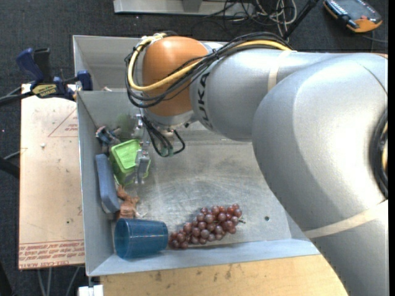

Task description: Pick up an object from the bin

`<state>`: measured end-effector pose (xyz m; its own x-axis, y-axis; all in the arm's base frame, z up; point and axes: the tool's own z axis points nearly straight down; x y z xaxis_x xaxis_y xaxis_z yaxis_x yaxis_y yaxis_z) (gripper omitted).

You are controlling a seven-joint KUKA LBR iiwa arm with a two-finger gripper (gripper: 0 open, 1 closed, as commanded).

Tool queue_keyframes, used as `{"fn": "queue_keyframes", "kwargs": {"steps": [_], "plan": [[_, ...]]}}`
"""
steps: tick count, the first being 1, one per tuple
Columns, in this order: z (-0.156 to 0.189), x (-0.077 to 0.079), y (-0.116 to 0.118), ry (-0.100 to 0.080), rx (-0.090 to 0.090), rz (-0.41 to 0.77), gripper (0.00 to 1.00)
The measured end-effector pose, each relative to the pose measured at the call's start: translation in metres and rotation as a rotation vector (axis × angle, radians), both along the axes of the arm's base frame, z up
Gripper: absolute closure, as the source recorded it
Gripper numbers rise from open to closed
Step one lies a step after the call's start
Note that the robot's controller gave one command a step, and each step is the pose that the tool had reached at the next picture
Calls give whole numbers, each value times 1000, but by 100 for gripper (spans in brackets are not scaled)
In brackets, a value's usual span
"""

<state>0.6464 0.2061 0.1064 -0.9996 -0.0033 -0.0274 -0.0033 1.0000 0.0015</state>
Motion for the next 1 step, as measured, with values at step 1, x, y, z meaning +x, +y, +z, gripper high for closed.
{"fn": "queue_keyframes", "kwargs": {"steps": [1], "plan": [[8, -2, 0, 12, -1, -1, 100]]}}
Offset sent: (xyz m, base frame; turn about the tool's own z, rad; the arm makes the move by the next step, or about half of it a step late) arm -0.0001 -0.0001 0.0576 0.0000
